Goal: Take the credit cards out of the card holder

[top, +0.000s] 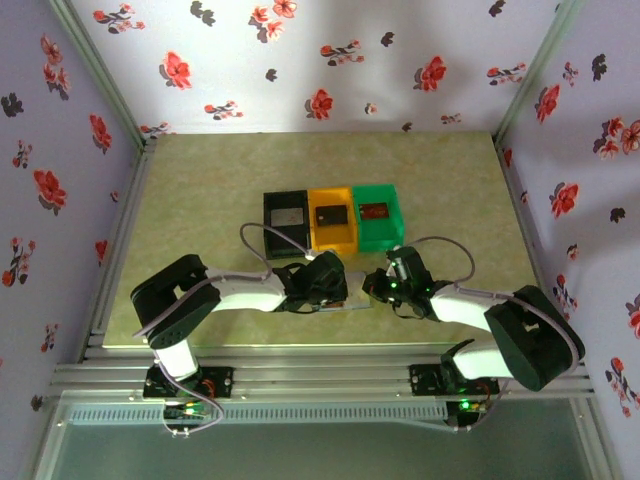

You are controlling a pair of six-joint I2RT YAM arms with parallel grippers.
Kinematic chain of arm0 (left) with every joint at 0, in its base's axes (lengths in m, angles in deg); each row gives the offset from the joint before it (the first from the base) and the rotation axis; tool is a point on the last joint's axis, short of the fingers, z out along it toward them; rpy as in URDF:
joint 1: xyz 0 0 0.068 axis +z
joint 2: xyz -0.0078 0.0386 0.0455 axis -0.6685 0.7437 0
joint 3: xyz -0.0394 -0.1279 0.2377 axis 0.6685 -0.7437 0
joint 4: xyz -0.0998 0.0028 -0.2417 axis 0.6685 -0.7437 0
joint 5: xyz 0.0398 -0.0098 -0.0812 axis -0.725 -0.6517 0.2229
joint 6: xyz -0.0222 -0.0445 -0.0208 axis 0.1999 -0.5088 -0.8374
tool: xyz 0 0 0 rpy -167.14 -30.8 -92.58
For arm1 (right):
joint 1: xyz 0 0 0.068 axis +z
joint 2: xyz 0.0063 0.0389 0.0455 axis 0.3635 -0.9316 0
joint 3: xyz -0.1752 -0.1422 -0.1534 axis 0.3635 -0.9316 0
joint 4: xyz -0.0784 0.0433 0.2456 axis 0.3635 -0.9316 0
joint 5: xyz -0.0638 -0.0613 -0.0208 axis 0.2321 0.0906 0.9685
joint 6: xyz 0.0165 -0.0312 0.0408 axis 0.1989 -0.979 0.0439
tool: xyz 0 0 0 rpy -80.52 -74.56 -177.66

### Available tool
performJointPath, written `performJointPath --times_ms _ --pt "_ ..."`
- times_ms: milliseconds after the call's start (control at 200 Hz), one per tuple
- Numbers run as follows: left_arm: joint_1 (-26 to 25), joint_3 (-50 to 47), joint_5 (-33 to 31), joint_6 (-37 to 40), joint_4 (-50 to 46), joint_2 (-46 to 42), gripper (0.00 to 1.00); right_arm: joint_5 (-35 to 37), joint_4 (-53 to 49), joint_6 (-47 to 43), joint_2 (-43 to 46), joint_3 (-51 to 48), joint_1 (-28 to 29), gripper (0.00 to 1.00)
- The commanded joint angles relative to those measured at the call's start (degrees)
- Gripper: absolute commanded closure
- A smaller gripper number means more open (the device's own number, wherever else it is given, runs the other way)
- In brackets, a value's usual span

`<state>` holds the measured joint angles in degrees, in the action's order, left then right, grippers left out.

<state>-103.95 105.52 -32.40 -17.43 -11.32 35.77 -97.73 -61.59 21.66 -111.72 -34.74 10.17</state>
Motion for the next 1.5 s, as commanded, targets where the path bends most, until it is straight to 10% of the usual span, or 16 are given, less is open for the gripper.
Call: performJointPath --times_ms 0,1495 --pt "-0.49 -1.39 -1.64 -0.39 2.42 -1.34 1.0 0.95 -4.15 0.26 -1.48 -1.97 -0.31 1.0" --pt "-0.49 -17.09 -2.6 3.86 12.39 -17.59 1.0 1.61 -10.91 -2.65 5.8 -1.36 -0.37 1.0"
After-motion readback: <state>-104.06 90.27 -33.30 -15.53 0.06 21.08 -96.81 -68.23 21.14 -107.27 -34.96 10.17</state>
